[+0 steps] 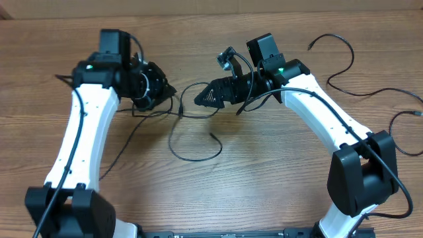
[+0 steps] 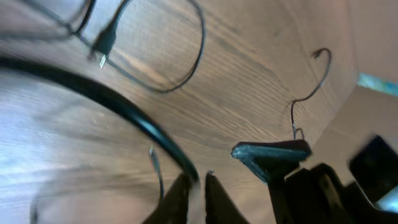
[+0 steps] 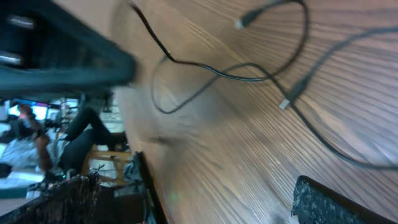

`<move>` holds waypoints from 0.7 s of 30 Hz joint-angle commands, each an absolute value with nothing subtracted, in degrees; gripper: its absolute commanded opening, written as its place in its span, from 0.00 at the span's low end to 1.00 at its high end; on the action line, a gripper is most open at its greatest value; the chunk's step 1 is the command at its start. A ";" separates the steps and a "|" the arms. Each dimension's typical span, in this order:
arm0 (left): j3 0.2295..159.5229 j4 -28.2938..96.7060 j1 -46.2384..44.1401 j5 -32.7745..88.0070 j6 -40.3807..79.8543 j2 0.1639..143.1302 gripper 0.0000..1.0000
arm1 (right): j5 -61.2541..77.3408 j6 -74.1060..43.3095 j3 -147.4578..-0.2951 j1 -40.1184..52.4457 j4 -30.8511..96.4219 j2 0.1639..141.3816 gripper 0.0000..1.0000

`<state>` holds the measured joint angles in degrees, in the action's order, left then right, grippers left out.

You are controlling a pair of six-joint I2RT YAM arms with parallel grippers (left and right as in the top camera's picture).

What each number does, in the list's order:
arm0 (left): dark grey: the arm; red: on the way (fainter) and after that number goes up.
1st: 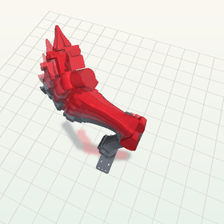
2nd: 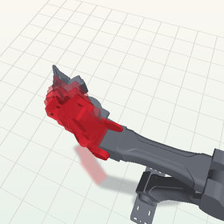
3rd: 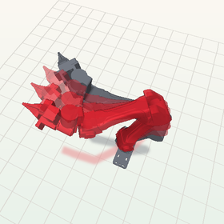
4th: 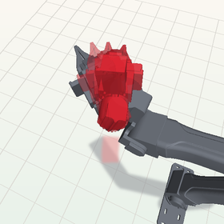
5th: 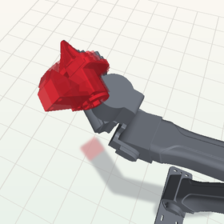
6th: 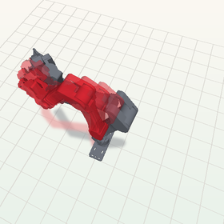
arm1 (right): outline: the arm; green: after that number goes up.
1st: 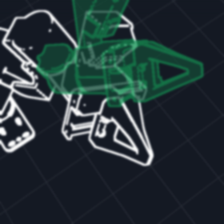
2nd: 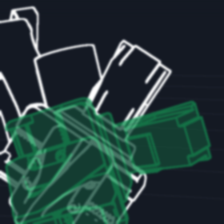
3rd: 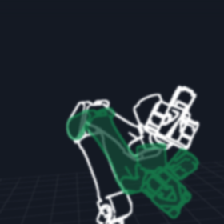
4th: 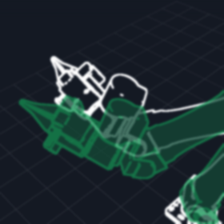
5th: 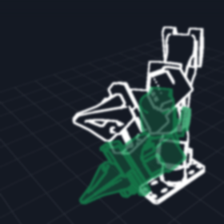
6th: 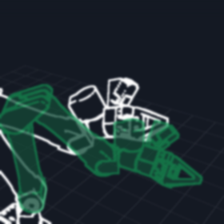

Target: Untangle cables

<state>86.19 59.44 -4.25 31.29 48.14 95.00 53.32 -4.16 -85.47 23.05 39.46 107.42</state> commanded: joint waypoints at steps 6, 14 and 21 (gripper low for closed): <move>86.74 54.92 -6.20 46.30 52.16 99.02 0.04 | 55.70 -2.74 -85.34 25.41 37.98 107.50 0.93; 86.74 53.41 -5.80 35.57 47.33 99.00 0.09 | 43.70 -2.76 -85.34 27.55 40.12 107.50 0.91; 86.74 56.84 -2.15 18.85 47.33 99.00 0.14 | 43.27 -18.04 -84.51 31.44 36.86 107.50 0.84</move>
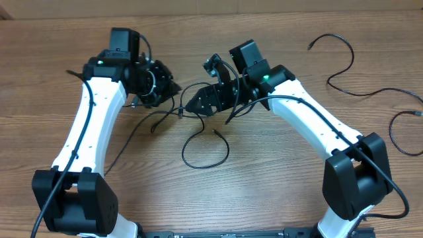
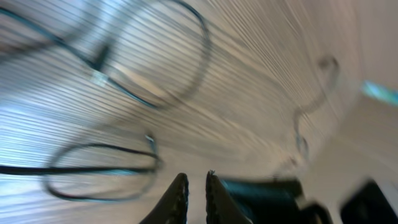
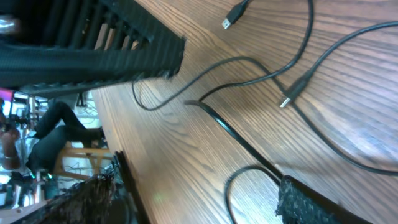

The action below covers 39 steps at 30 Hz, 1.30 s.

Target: Untangle cables

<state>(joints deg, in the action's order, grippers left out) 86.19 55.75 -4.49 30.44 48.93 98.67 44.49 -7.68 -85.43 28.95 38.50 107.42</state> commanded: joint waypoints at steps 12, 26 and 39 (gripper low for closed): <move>86.72 66.81 -0.78 -14.02 46.06 99.13 0.24 | 15.88 -31.75 -81.10 46.46 26.72 107.50 0.84; 86.61 67.72 -0.80 -13.45 46.06 99.13 0.31 | -2.92 -71.20 -80.95 49.28 18.79 112.18 0.71; 86.48 67.66 -0.82 -13.45 46.09 99.13 0.32 | -2.28 -54.04 -81.17 46.96 13.34 111.15 0.04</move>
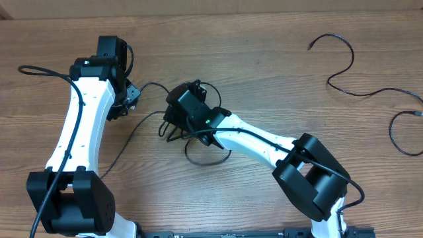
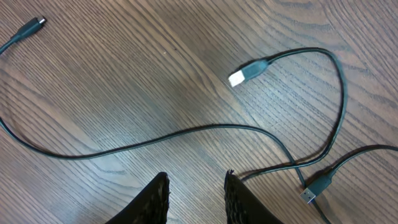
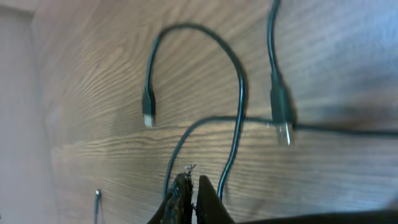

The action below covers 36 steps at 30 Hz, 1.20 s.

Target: Untangle cables

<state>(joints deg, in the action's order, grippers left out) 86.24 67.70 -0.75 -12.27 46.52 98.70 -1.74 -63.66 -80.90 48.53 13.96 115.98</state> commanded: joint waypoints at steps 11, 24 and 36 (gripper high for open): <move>86.46 67.48 -0.82 -13.47 46.09 99.13 0.33 | 21.98 -35.57 -81.17 37.98 11.64 90.74 0.04; 86.46 67.51 -0.82 -13.45 46.09 99.13 0.33 | 24.71 -26.68 -81.17 13.87 22.87 80.05 0.04; 86.46 67.42 -0.82 -13.43 46.11 99.13 0.33 | 22.98 -25.30 -81.10 -12.16 48.73 90.32 0.04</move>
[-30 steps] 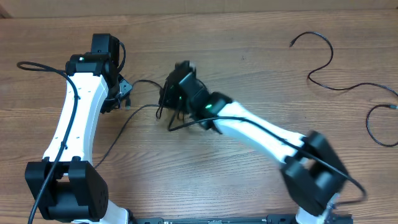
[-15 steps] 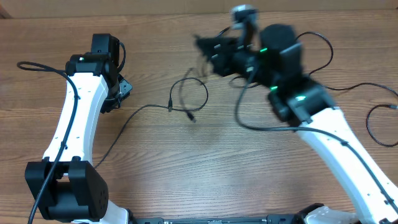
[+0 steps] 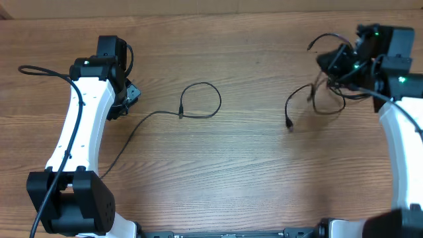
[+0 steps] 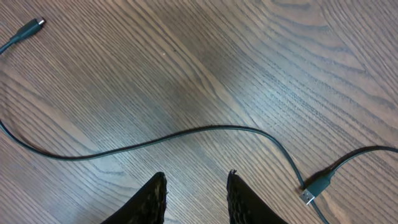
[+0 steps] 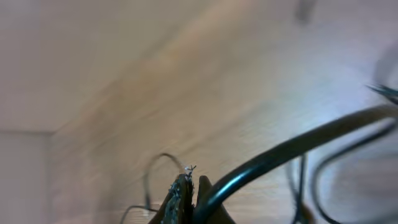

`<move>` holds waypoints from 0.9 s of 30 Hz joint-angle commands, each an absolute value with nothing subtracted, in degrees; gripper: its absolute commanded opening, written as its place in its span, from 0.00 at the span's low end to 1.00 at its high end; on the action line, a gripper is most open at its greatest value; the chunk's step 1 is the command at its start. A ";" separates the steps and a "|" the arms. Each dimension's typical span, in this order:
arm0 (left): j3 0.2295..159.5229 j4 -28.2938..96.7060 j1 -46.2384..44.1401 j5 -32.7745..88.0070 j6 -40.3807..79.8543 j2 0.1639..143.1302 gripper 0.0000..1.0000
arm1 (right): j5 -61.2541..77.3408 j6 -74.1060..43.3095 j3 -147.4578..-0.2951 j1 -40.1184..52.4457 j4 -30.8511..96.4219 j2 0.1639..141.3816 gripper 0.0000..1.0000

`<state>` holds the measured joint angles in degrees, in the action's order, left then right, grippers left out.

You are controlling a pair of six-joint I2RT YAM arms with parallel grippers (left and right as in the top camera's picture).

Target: Untangle cables

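Observation:
One thin black cable (image 3: 181, 110) lies in the middle of the wooden table, a loop at its right end and a tail running down-left. In the left wrist view the same cable (image 4: 205, 128) crosses the boards, with a USB plug (image 4: 317, 185) at the right. My left gripper (image 3: 131, 94) (image 4: 194, 175) hovers open at the left, holding nothing. At the far right my right gripper (image 3: 329, 64) (image 5: 191, 177) is shut on a second black cable (image 3: 289, 112), which hangs from it in loops; that cable (image 5: 292, 149) shows blurred beside the fingers.
More thin cable (image 3: 319, 39) curls at the back right near the right gripper, partly hidden by the arm. A small plug end (image 4: 31, 27) lies at the left wrist view's upper left. The left arm's own lead (image 3: 39, 69) arcs out to the left.
My right gripper was shut at the tangle in the table's middle; now it is at the far right with one cable. The white-tipped plug is gone from the left wrist view. The left arm is unmoved.
Both grippers first faced each other over tangled cables at mid-table, left shut, right open. They then stood closer to the tangle. Later the left was open at the far left and the right shut in the tangle. Now the two cables lie apart.

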<state>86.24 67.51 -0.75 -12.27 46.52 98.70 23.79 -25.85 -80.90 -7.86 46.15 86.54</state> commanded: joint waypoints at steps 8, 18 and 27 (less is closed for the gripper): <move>86.46 67.48 -0.82 -13.43 46.09 99.13 0.34 | 14.17 -25.45 -81.08 -21.45 52.07 98.21 0.04; 86.46 66.85 -0.82 -11.97 46.30 99.13 0.34 | 2.61 -27.38 -81.06 -32.49 52.66 100.16 0.04; 86.46 66.43 -0.84 -11.94 46.30 99.13 0.33 | 4.08 -28.67 -81.06 -35.44 52.80 100.16 0.48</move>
<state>86.24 66.67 -0.75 -12.03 46.54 98.70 4.12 -27.99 -80.88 -35.94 53.12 100.14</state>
